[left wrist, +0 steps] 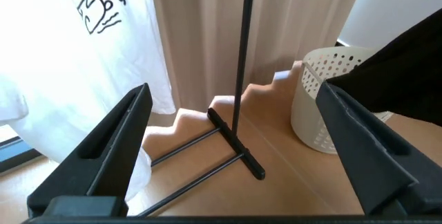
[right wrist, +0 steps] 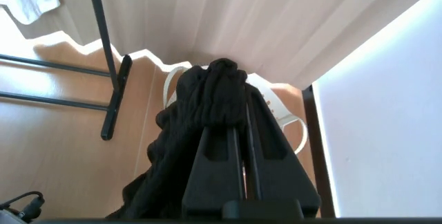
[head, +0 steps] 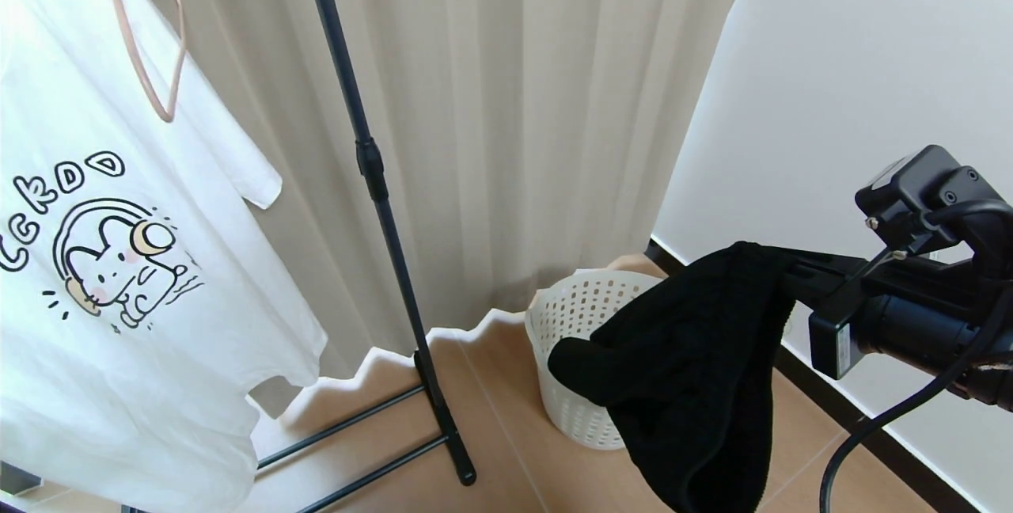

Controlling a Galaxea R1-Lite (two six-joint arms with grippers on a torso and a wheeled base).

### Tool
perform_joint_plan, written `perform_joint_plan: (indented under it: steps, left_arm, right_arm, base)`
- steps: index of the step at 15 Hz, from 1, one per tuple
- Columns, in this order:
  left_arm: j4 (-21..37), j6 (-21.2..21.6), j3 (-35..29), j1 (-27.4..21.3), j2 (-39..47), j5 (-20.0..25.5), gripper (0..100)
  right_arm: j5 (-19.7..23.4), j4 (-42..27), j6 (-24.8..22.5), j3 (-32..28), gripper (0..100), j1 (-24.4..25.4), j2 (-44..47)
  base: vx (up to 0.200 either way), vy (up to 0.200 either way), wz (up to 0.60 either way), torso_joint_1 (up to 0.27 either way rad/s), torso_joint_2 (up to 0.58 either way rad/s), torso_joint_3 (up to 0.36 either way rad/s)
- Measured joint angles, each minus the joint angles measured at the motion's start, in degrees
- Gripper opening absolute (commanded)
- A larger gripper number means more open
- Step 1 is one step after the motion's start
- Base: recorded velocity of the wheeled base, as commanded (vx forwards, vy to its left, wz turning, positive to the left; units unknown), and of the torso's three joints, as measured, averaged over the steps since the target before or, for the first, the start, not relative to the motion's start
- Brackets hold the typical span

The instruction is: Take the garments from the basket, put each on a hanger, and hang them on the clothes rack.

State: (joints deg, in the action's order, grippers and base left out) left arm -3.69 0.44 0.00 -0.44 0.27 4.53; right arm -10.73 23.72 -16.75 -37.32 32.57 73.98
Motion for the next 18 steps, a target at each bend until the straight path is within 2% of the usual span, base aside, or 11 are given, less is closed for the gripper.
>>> perform_joint_plan:
  steps: [10,15,18]
  left_arm:
    - [0.1,0.0,0.0,0.0,0.0,0.0,100]
    - [0.0,0.0,0.0,0.0,0.0,0.0,100]
    - [0.0,0.0,0.0,0.0,0.0,0.0,100]
  right_arm:
    - [0.0,0.1,0.0,0.3,0,-0.2,0.0]
    - [0.0,0.0,0.0,0.4,0,-0.2,0.0]
    - [0.0,0.1,0.0,0.4,0,-0.2,-0.1]
  base:
    - [0.000,0.000,0.00,0.148,-0.48,-0.223]
    - [0.000,0.000,0.00,0.206,-0.53,-0.145]
    - [0.000,0.000,0.00,0.232,-0.56,-0.291]
